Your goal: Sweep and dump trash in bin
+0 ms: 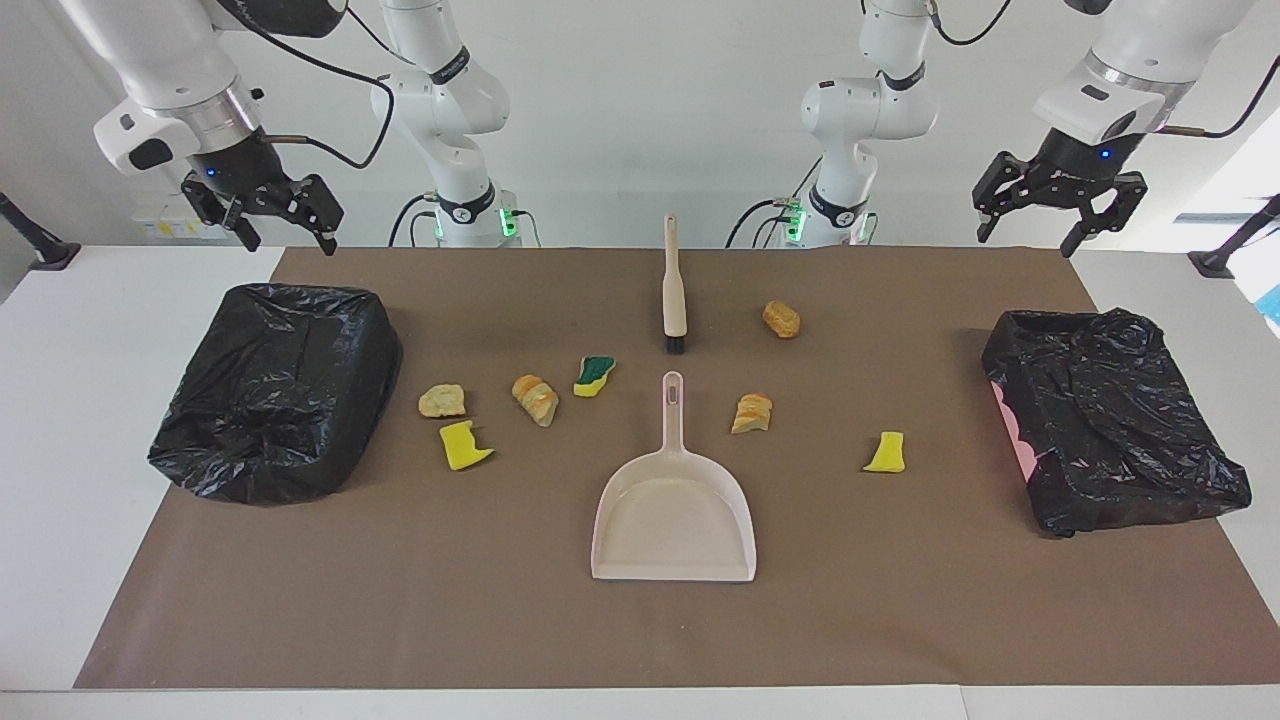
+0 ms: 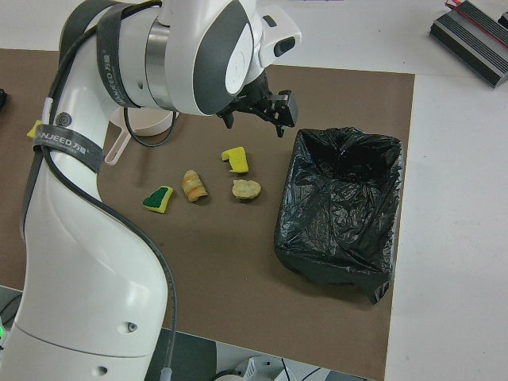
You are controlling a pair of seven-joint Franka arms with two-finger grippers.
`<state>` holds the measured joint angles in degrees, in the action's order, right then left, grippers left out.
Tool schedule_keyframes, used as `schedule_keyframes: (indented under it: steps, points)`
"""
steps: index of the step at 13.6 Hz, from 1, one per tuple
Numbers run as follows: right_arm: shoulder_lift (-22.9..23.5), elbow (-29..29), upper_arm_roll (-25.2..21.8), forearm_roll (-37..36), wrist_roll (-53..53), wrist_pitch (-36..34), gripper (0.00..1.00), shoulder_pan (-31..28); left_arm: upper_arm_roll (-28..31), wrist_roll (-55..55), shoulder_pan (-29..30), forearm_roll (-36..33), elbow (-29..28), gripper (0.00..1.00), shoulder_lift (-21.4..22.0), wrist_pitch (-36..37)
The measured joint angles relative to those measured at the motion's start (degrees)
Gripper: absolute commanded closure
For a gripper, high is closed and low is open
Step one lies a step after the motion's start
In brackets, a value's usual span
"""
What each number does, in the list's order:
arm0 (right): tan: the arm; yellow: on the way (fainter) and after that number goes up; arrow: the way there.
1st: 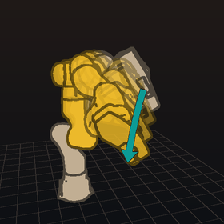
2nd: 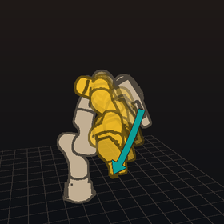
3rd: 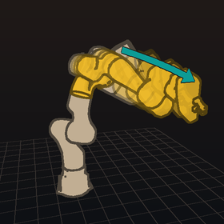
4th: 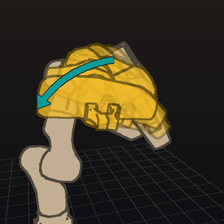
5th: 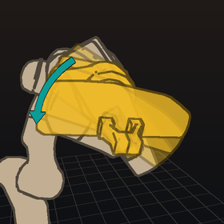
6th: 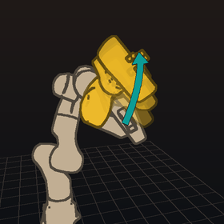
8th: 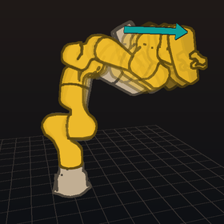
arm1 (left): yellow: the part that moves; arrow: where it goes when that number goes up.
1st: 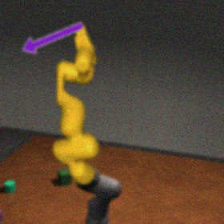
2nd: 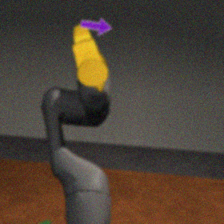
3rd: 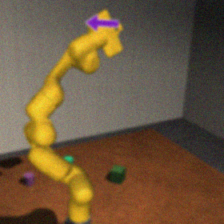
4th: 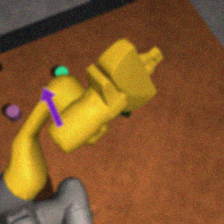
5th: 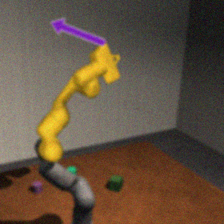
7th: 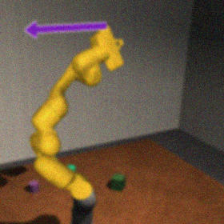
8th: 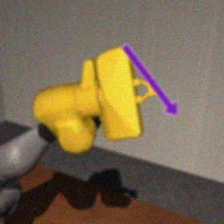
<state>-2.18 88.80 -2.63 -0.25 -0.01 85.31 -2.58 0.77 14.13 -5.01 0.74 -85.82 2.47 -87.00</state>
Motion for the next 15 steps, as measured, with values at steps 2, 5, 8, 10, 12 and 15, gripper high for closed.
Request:
schedule_keyframes:
  steps: [2, 5, 8, 10, 12, 15]
  points:
    - [-0.4, 0.0, 0.0, 0.2, 0.0, 0.0, 0.00, 0.0, 0.0, 0.0, 0.0, 0.0, 0.0, 0.00, 0.0, 0.0]
    - [-0.4, 0.1, 0.0, 0.3, 0.0, 0.0, 0.00, 0.0, 0.0, 0.0, 0.0, 0.0, 0.0, 0.00, 0.0, 0.0]
    - [-0.4, 0.4, 0.0, 0.3, 0.0, 0.0, 0.00, 0.0, 0.1, 0.0, 0.0, 0.0, 0.0, 0.00, 0.0, 0.3]
    - [-0.4, 0.4, 0.0, 0.3, 0.0, 0.0, 0.00, 0.0, 0.1, 0.0, 0.0, 0.0, 0.0, 0.00, 0.0, 0.3]
    - [-0.4, 0.4, 0.0, 0.3, 0.0, 0.0, 0.00, 0.0, 0.0, -0.1, 0.0, 0.1, 0.0, 0.00, 0.0, 0.3]
    - [-0.4, 0.4, 0.0, 0.3, 0.0, 0.0, 0.00, 0.0, -0.7, -0.1, 0.0, 0.5, -0.2, 0.00, 0.1, 0.4]
